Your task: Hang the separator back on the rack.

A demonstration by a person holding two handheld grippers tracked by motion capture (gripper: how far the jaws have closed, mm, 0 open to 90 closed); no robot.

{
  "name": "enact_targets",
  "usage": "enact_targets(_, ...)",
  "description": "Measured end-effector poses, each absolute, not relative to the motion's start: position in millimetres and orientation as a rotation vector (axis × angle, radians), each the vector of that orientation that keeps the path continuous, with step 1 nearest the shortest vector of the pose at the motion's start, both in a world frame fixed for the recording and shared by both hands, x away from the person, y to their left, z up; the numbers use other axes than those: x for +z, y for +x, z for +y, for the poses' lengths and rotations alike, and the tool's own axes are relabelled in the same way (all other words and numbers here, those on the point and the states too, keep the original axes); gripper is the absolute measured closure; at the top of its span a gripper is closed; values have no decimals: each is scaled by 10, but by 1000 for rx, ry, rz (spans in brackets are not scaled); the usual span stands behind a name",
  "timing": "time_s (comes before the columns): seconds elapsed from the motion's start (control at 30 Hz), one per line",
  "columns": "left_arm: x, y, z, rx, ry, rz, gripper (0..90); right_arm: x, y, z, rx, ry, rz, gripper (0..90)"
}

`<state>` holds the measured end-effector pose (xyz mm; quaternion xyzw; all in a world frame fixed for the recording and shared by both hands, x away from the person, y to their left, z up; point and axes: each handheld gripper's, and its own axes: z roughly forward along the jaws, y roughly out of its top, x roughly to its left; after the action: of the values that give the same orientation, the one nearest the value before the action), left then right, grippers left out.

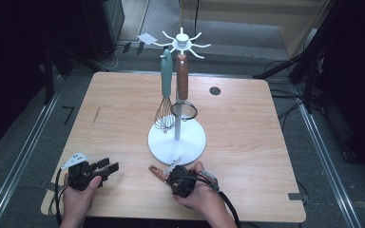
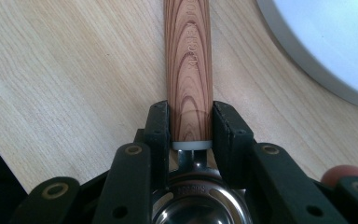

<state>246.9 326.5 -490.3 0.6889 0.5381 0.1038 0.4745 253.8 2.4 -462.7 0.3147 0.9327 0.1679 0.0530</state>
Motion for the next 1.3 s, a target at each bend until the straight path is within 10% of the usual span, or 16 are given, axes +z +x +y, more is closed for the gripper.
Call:
enact_targets(0.4, -4899, 2464, 3270, 258, 1681, 1309, 443, -4611, 2559, 74, 438, 973, 2843, 711)
enact_targets(0.8, -4858, 2433, 3202, 428, 1715, 1344, 146, -4651, 2504, -124, 597, 999, 2789, 714)
enact_targets(1.3, -4782, 2385, 3320, 495, 1667, 1312, 104, -4530, 2557, -513, 810, 1117, 2652, 714)
